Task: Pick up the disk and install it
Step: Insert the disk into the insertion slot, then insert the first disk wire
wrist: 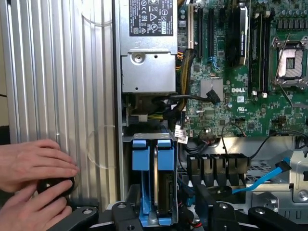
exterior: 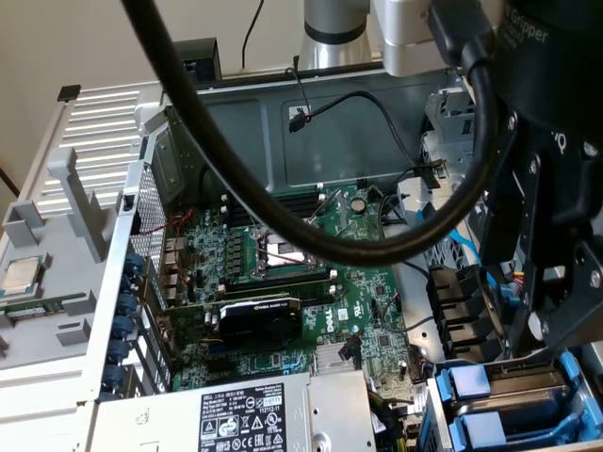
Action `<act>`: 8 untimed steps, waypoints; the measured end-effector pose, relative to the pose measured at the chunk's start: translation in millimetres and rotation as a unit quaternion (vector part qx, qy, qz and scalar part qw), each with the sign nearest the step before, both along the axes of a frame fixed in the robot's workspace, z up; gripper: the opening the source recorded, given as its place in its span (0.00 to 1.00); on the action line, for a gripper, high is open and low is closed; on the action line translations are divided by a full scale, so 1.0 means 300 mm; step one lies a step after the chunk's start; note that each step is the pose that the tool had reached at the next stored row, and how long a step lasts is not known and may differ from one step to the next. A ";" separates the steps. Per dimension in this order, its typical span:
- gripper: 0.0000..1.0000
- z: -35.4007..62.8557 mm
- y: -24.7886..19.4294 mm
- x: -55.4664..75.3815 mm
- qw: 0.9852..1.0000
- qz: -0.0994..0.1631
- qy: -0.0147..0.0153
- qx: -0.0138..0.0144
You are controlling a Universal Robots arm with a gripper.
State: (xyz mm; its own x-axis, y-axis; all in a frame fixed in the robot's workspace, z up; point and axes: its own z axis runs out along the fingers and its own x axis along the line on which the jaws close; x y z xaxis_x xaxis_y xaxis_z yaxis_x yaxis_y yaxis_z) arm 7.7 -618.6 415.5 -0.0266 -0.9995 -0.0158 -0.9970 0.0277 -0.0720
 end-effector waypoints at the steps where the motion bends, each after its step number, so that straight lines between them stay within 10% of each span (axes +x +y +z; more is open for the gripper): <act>1: 0.57 0.000 0.000 0.000 1.000 0.000 0.000 0.000; 8: 0.57 0.011 0.000 0.031 1.000 0.000 0.000 0.000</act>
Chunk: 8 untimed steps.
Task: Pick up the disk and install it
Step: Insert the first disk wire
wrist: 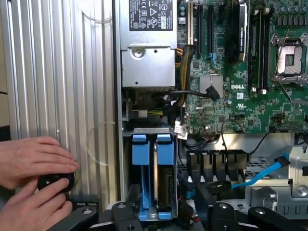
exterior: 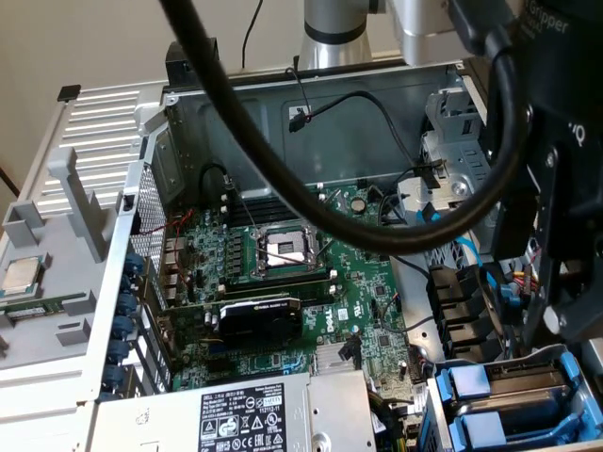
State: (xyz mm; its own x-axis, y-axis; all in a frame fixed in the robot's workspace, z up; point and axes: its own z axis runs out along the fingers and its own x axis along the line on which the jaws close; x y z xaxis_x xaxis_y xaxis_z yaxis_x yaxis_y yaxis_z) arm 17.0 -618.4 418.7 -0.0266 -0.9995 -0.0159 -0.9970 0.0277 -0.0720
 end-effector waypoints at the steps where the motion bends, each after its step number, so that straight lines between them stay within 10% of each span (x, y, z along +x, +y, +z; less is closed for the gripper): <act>1: 0.57 0.003 0.000 0.007 1.000 0.000 0.000 0.000; 8: 0.57 0.020 0.007 0.041 1.000 0.000 0.001 0.000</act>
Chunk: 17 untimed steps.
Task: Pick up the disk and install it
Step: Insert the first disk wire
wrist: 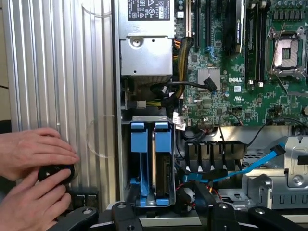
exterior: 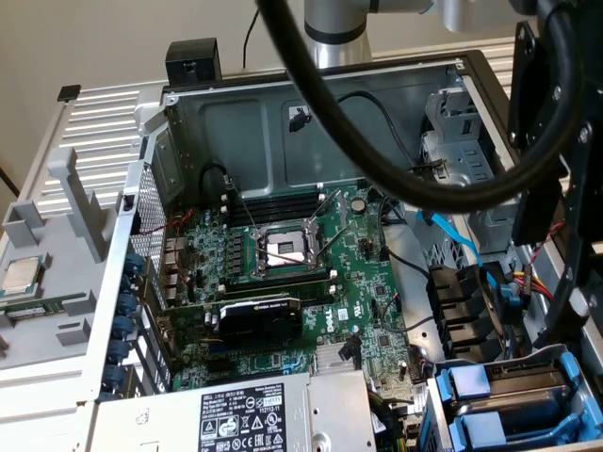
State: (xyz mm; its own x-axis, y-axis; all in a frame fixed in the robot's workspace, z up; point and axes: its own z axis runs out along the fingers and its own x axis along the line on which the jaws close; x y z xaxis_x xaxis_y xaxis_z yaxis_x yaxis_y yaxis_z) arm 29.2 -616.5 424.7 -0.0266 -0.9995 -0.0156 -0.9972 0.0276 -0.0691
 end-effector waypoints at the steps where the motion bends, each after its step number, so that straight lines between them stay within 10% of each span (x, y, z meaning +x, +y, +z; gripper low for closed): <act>1: 0.57 0.000 0.000 0.000 1.000 0.000 0.000 0.000; 17: 0.57 -0.001 0.005 0.001 1.000 -0.007 -0.001 0.000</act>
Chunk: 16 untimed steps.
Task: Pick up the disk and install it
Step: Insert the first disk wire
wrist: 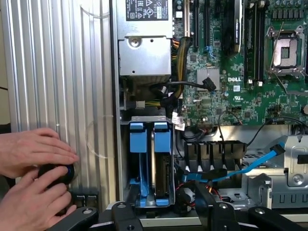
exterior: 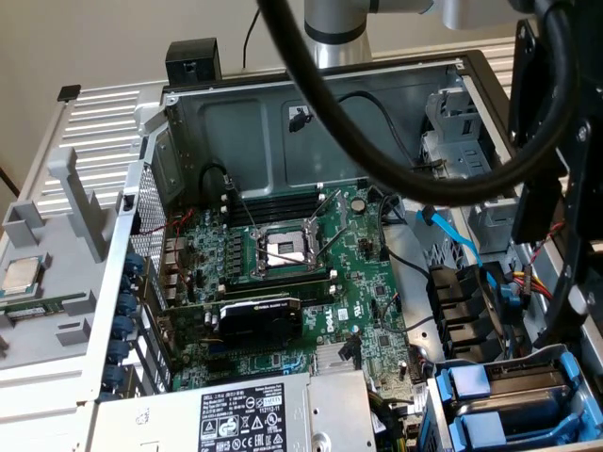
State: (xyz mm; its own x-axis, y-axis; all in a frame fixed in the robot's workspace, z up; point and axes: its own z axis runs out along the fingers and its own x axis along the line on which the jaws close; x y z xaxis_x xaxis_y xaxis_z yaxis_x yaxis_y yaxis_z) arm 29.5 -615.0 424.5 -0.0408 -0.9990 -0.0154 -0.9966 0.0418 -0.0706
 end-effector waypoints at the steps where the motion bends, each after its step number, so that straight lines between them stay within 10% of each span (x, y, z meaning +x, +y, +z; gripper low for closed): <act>1: 0.57 0.000 0.001 0.000 1.000 -0.002 0.000 0.000; 16: 0.57 0.000 0.027 0.096 1.000 -0.017 -0.002 0.000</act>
State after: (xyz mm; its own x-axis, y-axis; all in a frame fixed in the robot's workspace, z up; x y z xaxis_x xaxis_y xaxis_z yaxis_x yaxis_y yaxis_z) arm 58.5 -607.0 424.4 -0.0754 -0.9970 -0.0156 -0.9943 0.0764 -0.0749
